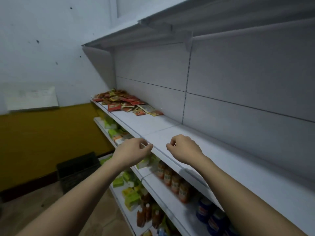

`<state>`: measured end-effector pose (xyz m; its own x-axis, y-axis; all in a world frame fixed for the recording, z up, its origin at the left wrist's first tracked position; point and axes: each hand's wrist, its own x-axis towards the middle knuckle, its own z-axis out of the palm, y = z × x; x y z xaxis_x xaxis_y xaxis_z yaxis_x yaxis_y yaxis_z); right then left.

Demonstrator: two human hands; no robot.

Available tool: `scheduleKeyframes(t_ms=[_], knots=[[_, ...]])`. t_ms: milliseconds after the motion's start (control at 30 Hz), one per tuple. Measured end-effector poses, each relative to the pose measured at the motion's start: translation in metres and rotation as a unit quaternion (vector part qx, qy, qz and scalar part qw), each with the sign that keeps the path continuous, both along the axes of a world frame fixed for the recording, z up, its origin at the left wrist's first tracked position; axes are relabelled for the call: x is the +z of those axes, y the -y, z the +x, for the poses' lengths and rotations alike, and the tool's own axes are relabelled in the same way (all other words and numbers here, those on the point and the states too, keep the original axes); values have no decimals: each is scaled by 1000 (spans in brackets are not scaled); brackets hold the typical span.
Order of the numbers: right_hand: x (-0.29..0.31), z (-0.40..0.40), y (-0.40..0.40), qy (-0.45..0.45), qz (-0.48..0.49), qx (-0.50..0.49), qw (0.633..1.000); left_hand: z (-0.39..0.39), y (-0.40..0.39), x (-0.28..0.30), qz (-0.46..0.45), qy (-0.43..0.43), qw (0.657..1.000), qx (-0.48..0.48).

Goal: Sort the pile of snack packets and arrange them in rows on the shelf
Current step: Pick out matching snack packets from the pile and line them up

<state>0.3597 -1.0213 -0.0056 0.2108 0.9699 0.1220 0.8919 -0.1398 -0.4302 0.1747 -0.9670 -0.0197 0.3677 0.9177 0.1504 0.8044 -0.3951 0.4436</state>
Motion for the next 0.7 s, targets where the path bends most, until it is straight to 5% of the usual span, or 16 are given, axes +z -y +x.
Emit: scheduleKeyframes(t_ms=[300,700], knots=[[8,-128,-144,60,-4,52,997,-129,-119,13,1,7,999,36],[-23,-165,-348,8,-61,155,986,-155,-317,-9,35,-65,997,31]])
